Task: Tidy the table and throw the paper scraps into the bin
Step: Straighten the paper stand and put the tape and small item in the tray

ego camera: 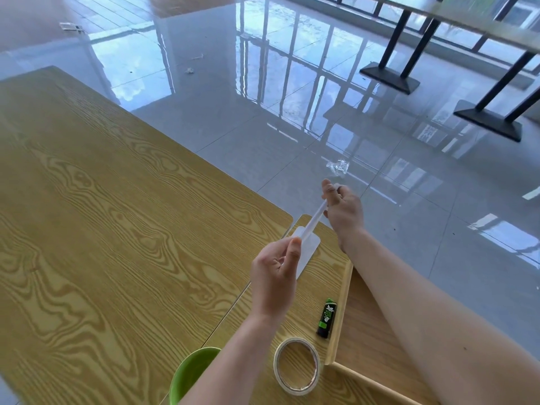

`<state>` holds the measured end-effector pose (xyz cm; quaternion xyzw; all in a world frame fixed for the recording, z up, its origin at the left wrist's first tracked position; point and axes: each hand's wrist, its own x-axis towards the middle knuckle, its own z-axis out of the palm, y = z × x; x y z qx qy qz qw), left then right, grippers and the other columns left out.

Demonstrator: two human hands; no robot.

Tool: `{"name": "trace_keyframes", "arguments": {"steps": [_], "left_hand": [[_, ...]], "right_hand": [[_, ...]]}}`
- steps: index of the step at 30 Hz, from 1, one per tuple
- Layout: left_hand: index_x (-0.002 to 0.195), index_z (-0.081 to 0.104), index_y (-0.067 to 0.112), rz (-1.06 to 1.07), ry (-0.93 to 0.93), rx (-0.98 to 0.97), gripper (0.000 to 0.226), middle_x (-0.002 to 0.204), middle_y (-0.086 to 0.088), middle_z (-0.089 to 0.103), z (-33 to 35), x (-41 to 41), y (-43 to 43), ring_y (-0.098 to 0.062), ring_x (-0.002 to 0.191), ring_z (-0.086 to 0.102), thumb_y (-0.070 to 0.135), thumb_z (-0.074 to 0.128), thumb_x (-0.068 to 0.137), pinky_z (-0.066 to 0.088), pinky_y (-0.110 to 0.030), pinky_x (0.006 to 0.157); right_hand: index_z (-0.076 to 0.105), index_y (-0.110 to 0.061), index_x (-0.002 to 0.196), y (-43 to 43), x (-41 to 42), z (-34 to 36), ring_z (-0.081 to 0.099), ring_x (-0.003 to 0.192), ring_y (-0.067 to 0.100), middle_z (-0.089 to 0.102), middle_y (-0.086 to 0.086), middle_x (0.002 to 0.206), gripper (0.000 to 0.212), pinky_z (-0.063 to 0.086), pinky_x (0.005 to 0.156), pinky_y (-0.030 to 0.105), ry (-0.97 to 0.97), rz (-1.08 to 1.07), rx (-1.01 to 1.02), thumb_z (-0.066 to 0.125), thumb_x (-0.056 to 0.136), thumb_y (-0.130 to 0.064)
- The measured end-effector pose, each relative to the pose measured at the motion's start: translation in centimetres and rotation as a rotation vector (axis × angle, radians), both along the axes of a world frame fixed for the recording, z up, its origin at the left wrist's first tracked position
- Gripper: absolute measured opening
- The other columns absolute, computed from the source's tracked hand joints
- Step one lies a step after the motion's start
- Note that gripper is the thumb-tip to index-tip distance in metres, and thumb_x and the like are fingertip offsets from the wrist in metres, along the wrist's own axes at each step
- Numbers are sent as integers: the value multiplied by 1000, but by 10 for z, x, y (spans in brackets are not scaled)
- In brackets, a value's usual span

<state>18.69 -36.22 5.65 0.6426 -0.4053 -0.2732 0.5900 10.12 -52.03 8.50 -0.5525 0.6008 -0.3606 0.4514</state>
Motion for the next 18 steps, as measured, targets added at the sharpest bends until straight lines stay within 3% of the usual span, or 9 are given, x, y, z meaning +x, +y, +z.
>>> {"name": "trace_keyframes", "arguments": {"steps": [1, 3, 6, 9, 11, 13, 15, 18], "left_hand": [[58, 46, 24, -14, 3, 7, 46, 55, 9, 44, 2, 1, 1, -10, 57, 41, 44, 46, 99, 30, -26, 52], [69, 59, 24, -51, 16, 41, 41, 64, 4, 56, 5, 1, 3, -12, 64, 51, 48, 43, 98, 38, -29, 56], [102, 66, 36, -53, 90, 73, 26, 91, 13, 67, 11, 4, 9, 4, 90, 60, 52, 46, 95, 44, -9, 68], [115, 65, 24, 24, 127, 83, 35, 102, 8, 66, 12, 2, 21, 5, 93, 60, 46, 51, 92, 43, -6, 73], [115, 63, 26, 84, 87, 107, 25, 101, 8, 65, 7, -4, 37, 0, 92, 61, 35, 57, 92, 47, -10, 73], [114, 62, 27, 82, -4, 146, 25, 99, 8, 62, -4, -13, 59, -5, 88, 61, 21, 64, 90, 52, -20, 73], [120, 61, 22, -17, -156, 251, 35, 101, 8, 58, -23, -25, 83, -8, 91, 59, 17, 68, 86, 53, -28, 78], [142, 40, 22, -280, -431, 504, 68, 128, 6, 47, -53, -45, 116, -13, 118, 42, 37, 67, 82, 39, -23, 96]], "right_hand": [[59, -1, 101, 1, -1, 1, 53, 79, 18, 53, 4, 85, 74, 53, 80, 45, -24, 4, 32, 54, 82, -72], [60, -13, 94, 5, -4, 2, 55, 82, 15, 54, -1, 83, 75, 53, 88, 46, -66, 17, 73, 48, 71, -84], [57, -30, 91, 16, -17, -2, 57, 83, 11, 57, -5, 87, 61, 54, 91, 47, -89, 17, 76, 43, 70, -86], [60, -23, 102, 27, -38, -12, 60, 87, 12, 61, -5, 93, 53, 56, 88, 45, -49, -27, 78, 51, 83, -72], [60, -17, 111, 40, -54, -21, 64, 87, 13, 64, -5, 97, 40, 57, 88, 47, 28, -34, 97, 61, 91, -51], [62, -14, 116, 61, -70, -32, 66, 89, 16, 67, -3, 99, 32, 57, 88, 46, 151, 33, 96, 65, 92, -34], [65, -16, 116, 85, -83, -42, 65, 94, 13, 68, -5, 102, 30, 55, 87, 36, 376, 215, 48, 68, 89, -30], [67, -19, 115, 121, -95, -57, 56, 102, 15, 63, -3, 108, 33, 49, 87, 29, 754, 562, -13, 71, 84, -28]]}}
